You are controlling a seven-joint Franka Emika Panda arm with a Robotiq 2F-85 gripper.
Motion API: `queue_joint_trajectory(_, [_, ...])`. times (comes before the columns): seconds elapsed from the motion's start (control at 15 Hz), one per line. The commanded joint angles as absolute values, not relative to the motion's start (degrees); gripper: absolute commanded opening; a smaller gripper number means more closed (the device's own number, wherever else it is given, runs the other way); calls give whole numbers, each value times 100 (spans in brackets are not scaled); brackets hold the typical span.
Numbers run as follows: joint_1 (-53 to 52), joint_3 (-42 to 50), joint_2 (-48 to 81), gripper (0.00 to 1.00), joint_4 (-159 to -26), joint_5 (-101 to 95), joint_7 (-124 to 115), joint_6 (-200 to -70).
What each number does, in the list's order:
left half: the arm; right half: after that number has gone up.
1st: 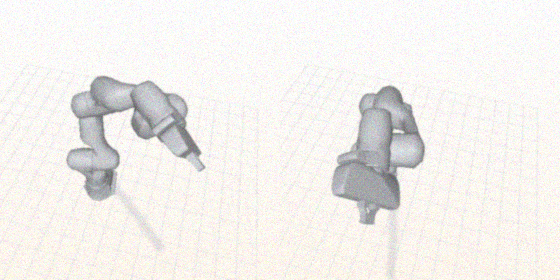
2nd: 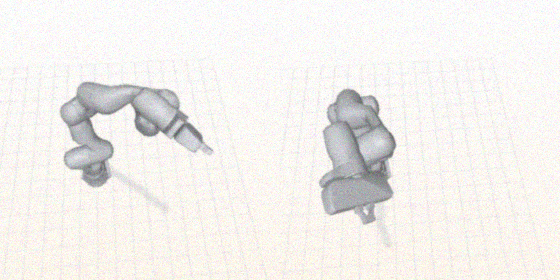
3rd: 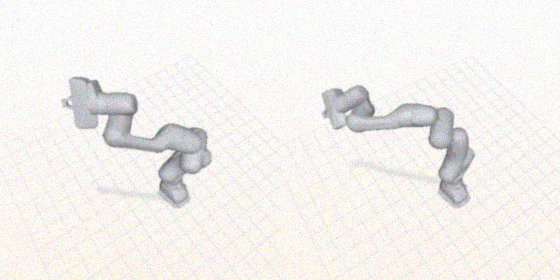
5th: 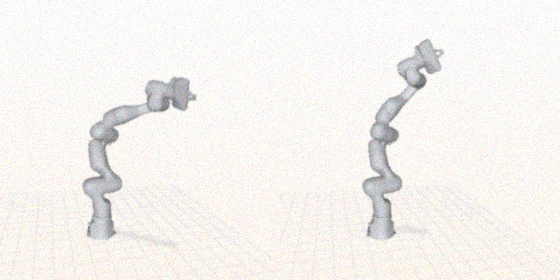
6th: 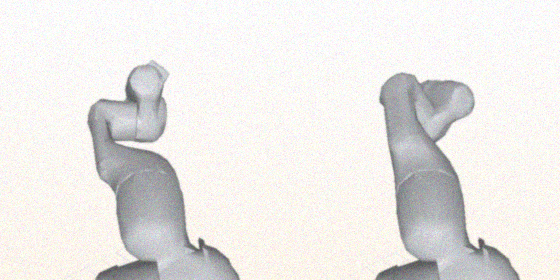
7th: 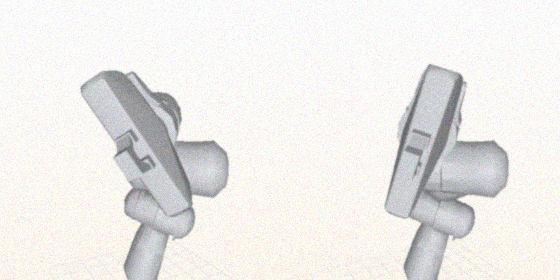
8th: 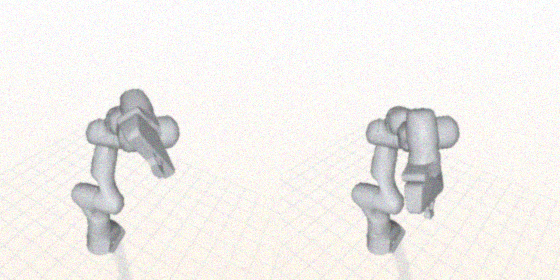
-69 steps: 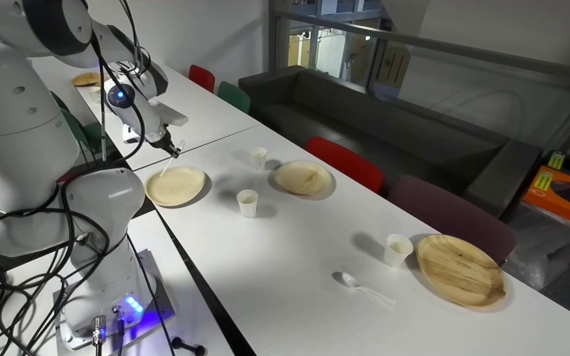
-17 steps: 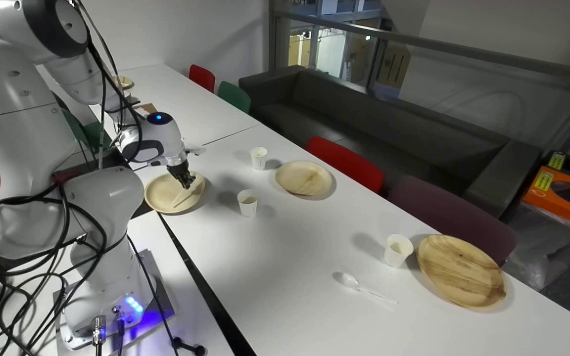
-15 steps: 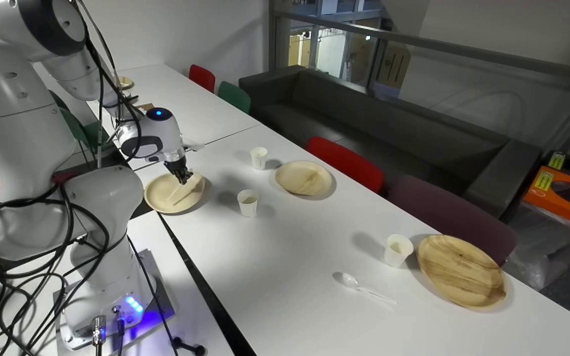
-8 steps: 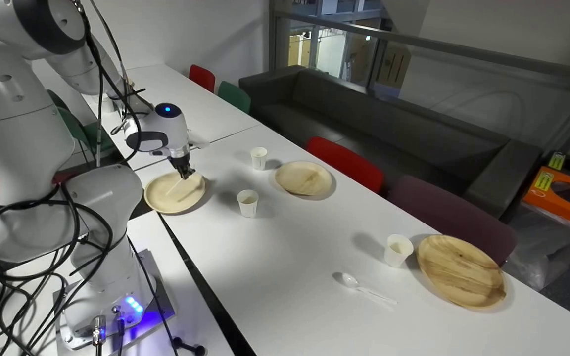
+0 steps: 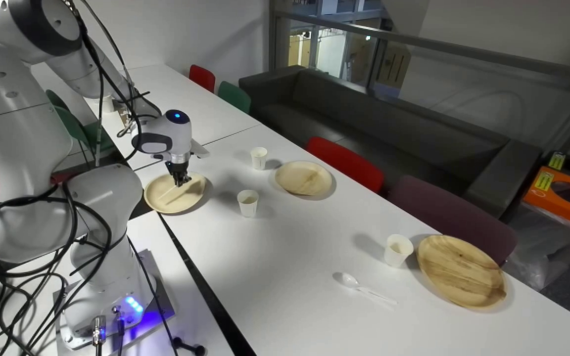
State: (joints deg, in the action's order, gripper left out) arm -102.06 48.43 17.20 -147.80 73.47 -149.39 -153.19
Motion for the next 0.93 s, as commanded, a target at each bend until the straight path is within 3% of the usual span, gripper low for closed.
queue_joint_trajectory(0.0, [-10406, 4994, 2193, 3, -14621, 7766, -14939, -15072])
queue_joint_trajectory(0.87, [-10057, 5199, 2599, 3, -14313, 8079, -14939, -14371])
